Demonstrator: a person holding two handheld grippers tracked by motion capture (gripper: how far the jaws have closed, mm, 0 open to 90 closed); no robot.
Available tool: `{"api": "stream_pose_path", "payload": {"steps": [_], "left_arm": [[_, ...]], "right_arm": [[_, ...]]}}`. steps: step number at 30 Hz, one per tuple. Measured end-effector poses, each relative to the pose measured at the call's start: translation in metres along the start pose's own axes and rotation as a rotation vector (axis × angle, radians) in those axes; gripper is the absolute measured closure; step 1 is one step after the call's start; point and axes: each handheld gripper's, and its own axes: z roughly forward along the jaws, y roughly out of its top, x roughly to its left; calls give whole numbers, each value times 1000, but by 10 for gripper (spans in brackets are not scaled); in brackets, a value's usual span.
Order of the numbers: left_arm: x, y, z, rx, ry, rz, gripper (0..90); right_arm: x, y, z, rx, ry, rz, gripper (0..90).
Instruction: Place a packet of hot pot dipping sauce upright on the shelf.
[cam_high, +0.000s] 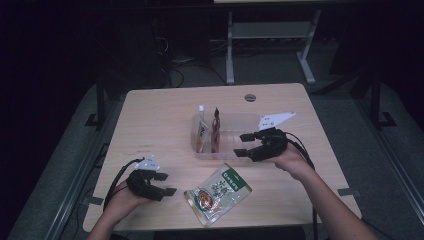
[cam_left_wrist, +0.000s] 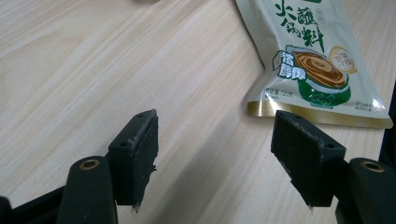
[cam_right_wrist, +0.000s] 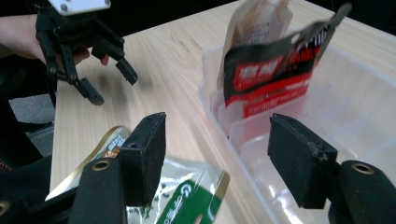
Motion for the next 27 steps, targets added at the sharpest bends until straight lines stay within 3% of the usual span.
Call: {"api": "stream_pose_path", "payload": {"steps": [8, 14, 17, 18, 20, 22, 23, 24, 27], "left_arm": [[-1, 0, -1, -8, -5, 5, 324], [-5, 5, -3, -23, -8, 1, 398], [-11, 7, -4, -30, -23, 6, 515], [-13, 9, -4, -29, -29, 16, 515], [-18, 12, -4, -29, -38, 25, 637], [-23, 15, -3, -34, -52, 26, 683], [-26, 17, -2, -43, -59, 18, 775], [-28, 19, -1, -41, -69, 24, 775], [-37, 25, 1, -41, -89, 43, 897]], "right_arm": [[6, -23, -11, 15, -32, 27, 341], [13, -42, -24, 34, -54, 35, 321], [15, -57, -33, 43, -62, 49, 305], [15, -57, -33, 43, -62, 49, 305], [15, -65, -37, 53, -78, 63, 298], [15, -73, -40, 60, -92, 76, 290], [15, -80, -43, 64, -103, 96, 284], [15, -80, -43, 64, -103, 96, 284], [16, -93, -48, 75, -115, 126, 268]]}}
